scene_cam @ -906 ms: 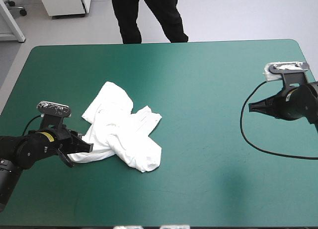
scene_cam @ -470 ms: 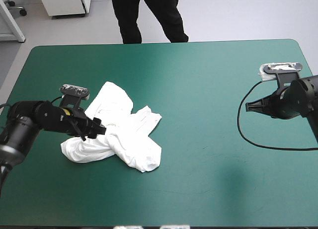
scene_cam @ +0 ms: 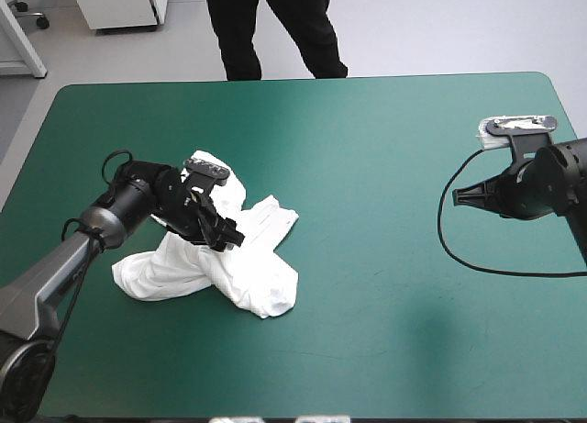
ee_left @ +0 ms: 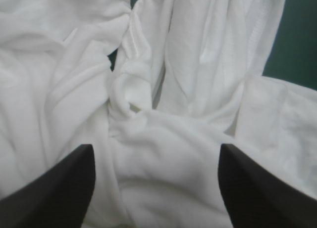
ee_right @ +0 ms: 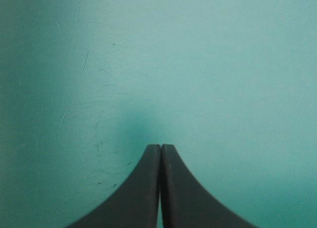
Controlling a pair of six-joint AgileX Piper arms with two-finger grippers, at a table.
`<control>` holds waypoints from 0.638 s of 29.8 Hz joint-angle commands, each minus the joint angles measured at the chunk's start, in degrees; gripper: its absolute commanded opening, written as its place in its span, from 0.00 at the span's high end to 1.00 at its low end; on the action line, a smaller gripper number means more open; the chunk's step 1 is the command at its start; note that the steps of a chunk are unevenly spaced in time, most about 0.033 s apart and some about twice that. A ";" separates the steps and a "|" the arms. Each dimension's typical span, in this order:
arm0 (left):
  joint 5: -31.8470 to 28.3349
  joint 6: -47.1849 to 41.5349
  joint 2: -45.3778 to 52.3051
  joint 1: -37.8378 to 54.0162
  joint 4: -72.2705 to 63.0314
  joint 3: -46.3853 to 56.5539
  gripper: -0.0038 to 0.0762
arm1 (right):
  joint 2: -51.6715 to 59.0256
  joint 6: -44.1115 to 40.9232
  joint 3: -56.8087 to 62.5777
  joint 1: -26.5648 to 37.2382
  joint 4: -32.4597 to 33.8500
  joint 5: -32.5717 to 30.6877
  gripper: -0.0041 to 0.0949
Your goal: Fold the cloth
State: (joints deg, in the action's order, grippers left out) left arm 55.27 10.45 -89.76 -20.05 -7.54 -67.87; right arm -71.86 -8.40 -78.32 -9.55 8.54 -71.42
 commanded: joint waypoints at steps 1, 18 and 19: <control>-3.55 -0.65 -1.54 -0.47 0.06 -2.05 0.32 | 1.06 0.07 -1.38 0.40 1.22 2.09 0.96; -4.24 5.76 -9.73 -3.77 -2.75 -2.40 0.96 | 0.97 -1.33 -1.38 0.40 1.10 4.59 0.96; -4.55 6.24 -9.73 -4.71 -4.00 -2.40 0.96 | 0.97 -1.33 -1.38 0.40 1.10 4.59 0.96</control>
State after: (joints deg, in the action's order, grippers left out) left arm 51.54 14.38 -100.50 -22.44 -6.04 -69.63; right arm -71.91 -9.74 -78.32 -9.55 8.54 -69.23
